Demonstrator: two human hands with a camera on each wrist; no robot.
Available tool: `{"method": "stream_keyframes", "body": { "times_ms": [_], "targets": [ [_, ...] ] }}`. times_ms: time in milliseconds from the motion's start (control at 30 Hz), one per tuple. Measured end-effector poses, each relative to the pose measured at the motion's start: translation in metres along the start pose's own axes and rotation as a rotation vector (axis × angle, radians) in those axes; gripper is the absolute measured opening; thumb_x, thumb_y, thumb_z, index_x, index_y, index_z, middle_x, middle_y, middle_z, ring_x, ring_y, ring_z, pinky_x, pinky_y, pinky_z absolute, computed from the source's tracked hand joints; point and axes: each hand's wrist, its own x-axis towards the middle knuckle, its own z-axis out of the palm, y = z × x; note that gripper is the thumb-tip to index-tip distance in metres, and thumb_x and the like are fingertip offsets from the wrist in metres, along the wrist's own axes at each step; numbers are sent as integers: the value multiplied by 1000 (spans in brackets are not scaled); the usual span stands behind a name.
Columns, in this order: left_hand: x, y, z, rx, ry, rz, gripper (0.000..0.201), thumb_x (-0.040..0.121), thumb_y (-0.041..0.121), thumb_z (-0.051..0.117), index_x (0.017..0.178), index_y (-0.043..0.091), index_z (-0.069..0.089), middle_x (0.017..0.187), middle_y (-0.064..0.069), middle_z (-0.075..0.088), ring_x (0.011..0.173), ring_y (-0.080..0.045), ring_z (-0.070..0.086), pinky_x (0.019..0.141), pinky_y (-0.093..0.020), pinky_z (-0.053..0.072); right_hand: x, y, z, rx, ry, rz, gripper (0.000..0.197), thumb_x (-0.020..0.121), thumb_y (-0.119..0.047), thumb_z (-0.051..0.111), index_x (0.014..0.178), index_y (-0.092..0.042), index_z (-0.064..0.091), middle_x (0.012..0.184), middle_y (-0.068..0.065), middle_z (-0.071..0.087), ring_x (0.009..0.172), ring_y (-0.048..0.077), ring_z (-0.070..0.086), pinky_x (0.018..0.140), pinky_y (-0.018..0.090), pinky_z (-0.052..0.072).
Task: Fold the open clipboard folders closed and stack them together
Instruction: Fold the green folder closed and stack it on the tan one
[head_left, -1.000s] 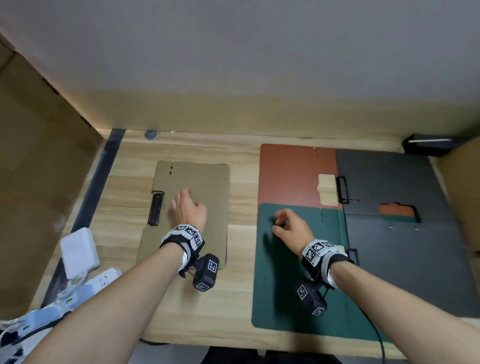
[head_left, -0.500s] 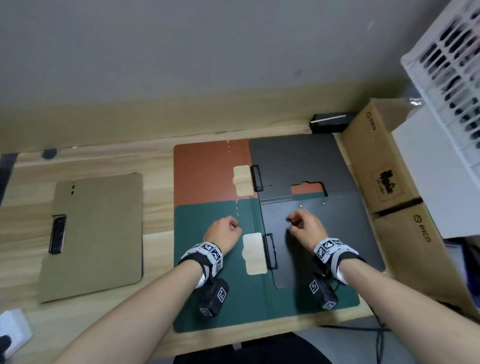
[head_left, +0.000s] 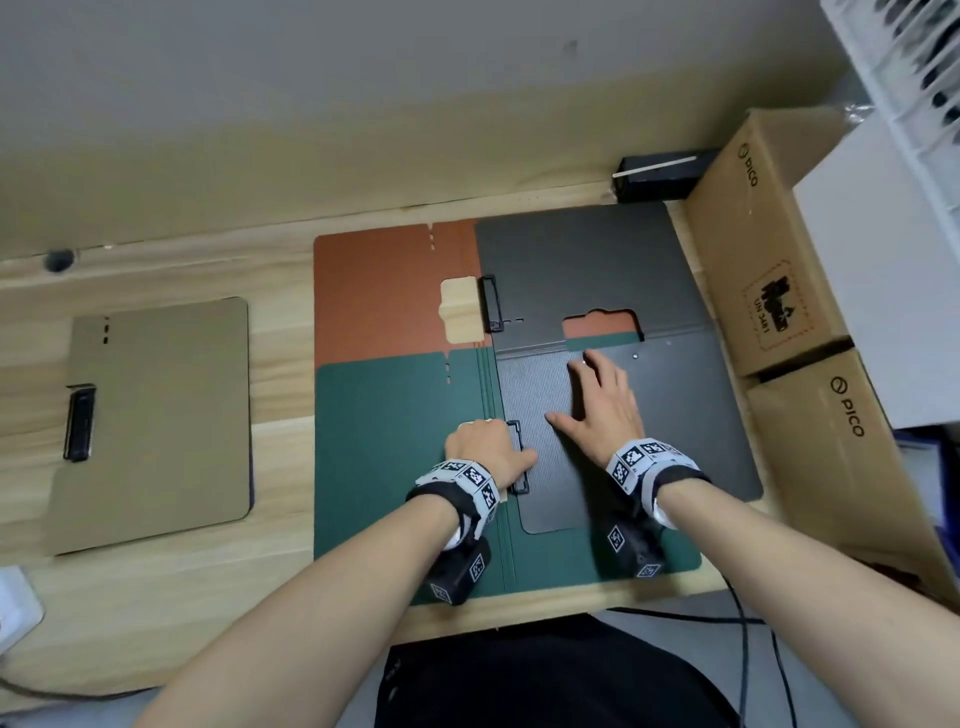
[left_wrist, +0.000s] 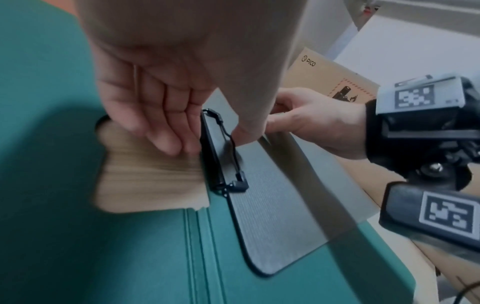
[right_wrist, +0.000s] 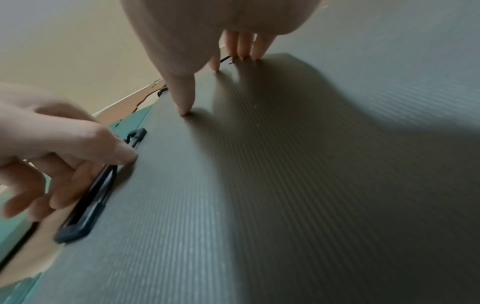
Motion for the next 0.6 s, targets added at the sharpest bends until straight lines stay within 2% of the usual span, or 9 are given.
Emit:
{"method": "stream_keyframes", "body": {
  "times_ms": [67,200,333,467,600],
  "targets": [
    [-1,4,-1,6,6,2,36,80,49,52,66,16,52,73,-2,60,72,-26,55,62,-30,40,2,0,0,-7,-17,19,89,77,-51,71,148,-17,30,159,5,21,143,26,22,114,45,29],
    [-3,5,-3,-14,7,18,35,80,43,51,58,16,46,63,-1,54,67,-25,55,59,-28,39,4,-4,0,-59,-42,28,94,80,-51,70,152,-17,21,163,5,11,147,28,16,116,45,25],
    [-3,-10,-6,-63,-14,-20,24,74,29,54,58,15,44,63,-3,50,78,-29,56,58,-31,40,6,-8,2,-110,-42,55,97,80,-50,70,153,-15,17,164,7,6,147,30,15,115,46,28],
    [-5,-37,-9,-115,23,-54,17,76,26,56,67,12,51,75,-5,52,93,-29,52,63,-32,40,4,-9,2,-140,-28,32,93,82,-47,70,152,-13,19,163,11,9,146,32,16,115,46,27],
    [-14,-51,-4,-126,48,-67,30,85,40,57,94,11,58,102,-10,64,87,-30,54,69,-32,42,0,-11,0,-163,-43,27,92,82,-47,69,152,-13,19,163,11,10,146,32,17,114,46,28]
  ]
}}
